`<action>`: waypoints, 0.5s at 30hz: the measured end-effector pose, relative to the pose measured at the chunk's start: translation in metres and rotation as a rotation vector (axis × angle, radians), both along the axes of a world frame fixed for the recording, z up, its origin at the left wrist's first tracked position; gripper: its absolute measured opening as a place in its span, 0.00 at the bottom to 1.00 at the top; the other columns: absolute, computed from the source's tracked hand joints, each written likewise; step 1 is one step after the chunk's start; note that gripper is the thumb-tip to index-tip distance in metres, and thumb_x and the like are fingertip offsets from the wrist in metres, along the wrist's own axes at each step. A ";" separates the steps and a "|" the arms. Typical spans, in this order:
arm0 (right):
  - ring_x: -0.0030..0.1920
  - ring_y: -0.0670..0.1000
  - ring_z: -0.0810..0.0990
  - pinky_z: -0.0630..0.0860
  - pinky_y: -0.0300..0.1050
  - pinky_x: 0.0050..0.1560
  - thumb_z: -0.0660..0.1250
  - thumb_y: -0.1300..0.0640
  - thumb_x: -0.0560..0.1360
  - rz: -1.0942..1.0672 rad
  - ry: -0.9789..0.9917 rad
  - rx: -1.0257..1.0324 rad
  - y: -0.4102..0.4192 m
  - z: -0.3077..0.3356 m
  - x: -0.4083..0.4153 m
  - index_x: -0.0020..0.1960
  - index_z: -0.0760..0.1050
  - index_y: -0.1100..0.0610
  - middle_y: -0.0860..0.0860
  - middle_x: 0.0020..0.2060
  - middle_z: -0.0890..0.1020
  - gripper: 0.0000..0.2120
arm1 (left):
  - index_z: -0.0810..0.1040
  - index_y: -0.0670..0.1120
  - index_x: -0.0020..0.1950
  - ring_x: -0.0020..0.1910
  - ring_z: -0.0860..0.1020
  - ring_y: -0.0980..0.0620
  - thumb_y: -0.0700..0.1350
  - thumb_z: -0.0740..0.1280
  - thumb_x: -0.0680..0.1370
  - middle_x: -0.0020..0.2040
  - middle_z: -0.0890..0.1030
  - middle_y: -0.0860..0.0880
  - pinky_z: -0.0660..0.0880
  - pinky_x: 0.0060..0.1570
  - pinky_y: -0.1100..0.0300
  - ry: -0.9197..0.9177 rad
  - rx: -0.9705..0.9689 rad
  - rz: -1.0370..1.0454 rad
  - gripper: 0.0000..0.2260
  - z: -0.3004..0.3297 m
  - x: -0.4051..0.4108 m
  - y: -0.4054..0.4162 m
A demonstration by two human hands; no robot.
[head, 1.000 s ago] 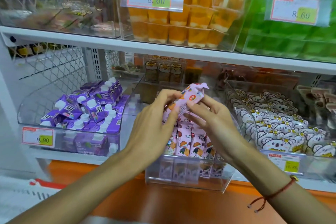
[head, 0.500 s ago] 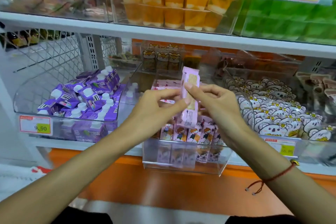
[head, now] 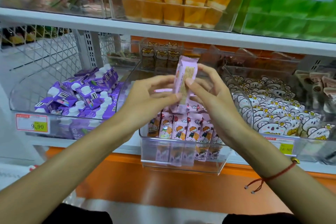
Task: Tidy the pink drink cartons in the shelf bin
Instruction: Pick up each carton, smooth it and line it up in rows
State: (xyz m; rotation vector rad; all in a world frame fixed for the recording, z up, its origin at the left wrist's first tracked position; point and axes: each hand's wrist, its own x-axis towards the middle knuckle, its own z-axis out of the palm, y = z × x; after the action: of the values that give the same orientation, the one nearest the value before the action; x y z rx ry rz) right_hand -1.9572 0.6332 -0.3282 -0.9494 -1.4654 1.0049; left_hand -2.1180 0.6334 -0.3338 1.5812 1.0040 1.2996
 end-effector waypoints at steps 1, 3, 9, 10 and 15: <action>0.57 0.45 0.79 0.77 0.39 0.56 0.66 0.61 0.77 0.023 -0.022 0.073 -0.001 0.000 -0.001 0.65 0.70 0.53 0.50 0.55 0.82 0.18 | 0.80 0.51 0.56 0.50 0.82 0.61 0.37 0.74 0.71 0.52 0.84 0.54 0.76 0.47 0.71 0.032 0.089 0.040 0.16 0.000 -0.001 0.000; 0.59 0.45 0.77 0.76 0.39 0.55 0.67 0.64 0.76 0.040 -0.052 0.174 -0.003 0.000 -0.003 0.66 0.69 0.56 0.52 0.57 0.80 0.20 | 0.79 0.50 0.56 0.52 0.81 0.60 0.36 0.74 0.71 0.53 0.83 0.54 0.76 0.52 0.68 0.083 0.203 0.099 0.17 0.000 -0.003 0.000; 0.52 0.41 0.78 0.74 0.28 0.46 0.72 0.56 0.73 -0.055 -0.070 0.262 -0.005 -0.002 -0.012 0.60 0.74 0.53 0.48 0.52 0.80 0.17 | 0.80 0.53 0.53 0.50 0.80 0.59 0.43 0.76 0.69 0.49 0.83 0.57 0.78 0.51 0.57 0.176 0.334 0.283 0.14 -0.009 0.000 -0.005; 0.50 0.42 0.79 0.74 0.29 0.45 0.72 0.56 0.73 -0.080 -0.059 0.272 -0.004 -0.001 -0.013 0.57 0.75 0.54 0.48 0.49 0.81 0.14 | 0.80 0.52 0.53 0.49 0.79 0.58 0.44 0.77 0.69 0.48 0.82 0.57 0.78 0.52 0.55 0.213 0.353 0.312 0.15 -0.010 0.002 -0.006; 0.45 0.44 0.81 0.76 0.33 0.46 0.71 0.57 0.74 -0.077 0.008 0.234 -0.001 0.006 -0.010 0.52 0.78 0.54 0.48 0.43 0.83 0.08 | 0.77 0.50 0.58 0.55 0.78 0.60 0.48 0.75 0.71 0.55 0.80 0.56 0.75 0.58 0.59 0.275 0.356 0.169 0.17 0.000 -0.007 0.000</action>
State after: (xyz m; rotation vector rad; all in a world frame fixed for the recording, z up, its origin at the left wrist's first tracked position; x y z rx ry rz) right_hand -1.9676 0.6323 -0.3220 -0.8245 -1.4910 0.7609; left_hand -2.1254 0.6338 -0.3340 2.0235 1.1394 1.4642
